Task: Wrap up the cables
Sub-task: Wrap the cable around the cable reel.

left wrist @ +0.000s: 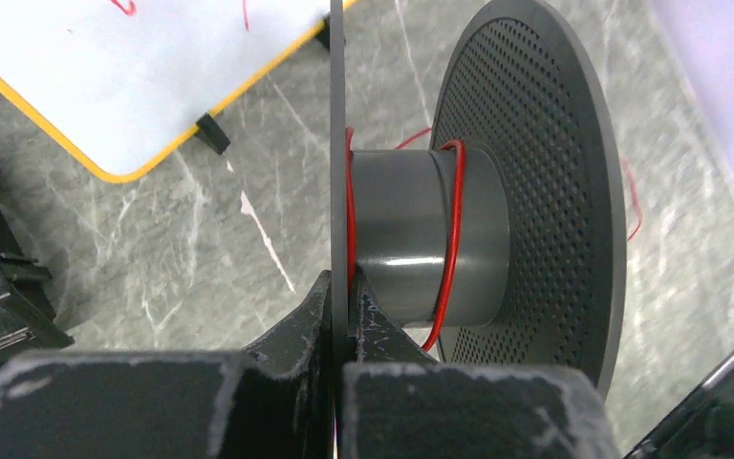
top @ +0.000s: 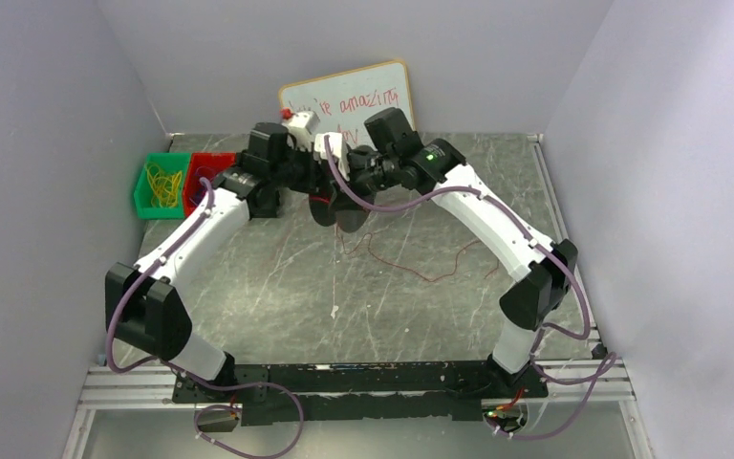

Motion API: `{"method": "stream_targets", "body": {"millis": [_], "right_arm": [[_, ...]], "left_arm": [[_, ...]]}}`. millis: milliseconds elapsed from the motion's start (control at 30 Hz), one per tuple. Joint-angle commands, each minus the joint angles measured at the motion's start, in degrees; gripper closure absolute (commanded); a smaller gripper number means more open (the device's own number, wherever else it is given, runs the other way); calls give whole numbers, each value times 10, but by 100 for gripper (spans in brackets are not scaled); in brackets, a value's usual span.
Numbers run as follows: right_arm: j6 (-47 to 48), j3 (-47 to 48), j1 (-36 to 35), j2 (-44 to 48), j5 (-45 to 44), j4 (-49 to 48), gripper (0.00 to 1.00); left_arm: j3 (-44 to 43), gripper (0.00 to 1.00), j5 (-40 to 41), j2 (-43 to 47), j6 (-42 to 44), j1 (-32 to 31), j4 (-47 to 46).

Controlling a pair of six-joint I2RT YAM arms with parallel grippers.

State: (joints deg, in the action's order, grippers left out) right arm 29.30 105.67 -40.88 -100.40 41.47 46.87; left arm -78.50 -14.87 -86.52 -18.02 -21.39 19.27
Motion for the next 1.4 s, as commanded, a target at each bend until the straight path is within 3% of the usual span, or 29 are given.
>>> {"method": "stream_targets", "body": {"millis": [0, 233, 467, 600, 800, 1000, 1367], "right_arm": [[31, 66, 6, 4, -64, 66, 100], [43, 12, 22, 45, -109, 47, 100], [52, -22, 47, 57, -129, 35, 100], [46, -28, 74, 53, -141, 20, 100], [35, -41, 131, 33, -105, 13, 100], [38, -55, 137, 8, -40, 10, 100], [31, 13, 135, -39, 108, 55, 100]], "left_arm": [[5, 97, 81, 23, 112, -34, -22], [36, 98, 99, 48, 170, -45, -21], [16, 97, 16, 52, 188, -45, 0], [26, 98, 22, 40, 233, -58, -6], [63, 97, 49, 26, 243, -61, -22], [70, 97, 35, 5, 226, -70, -27], [81, 72, 40, -27, 198, -81, -40]]}}
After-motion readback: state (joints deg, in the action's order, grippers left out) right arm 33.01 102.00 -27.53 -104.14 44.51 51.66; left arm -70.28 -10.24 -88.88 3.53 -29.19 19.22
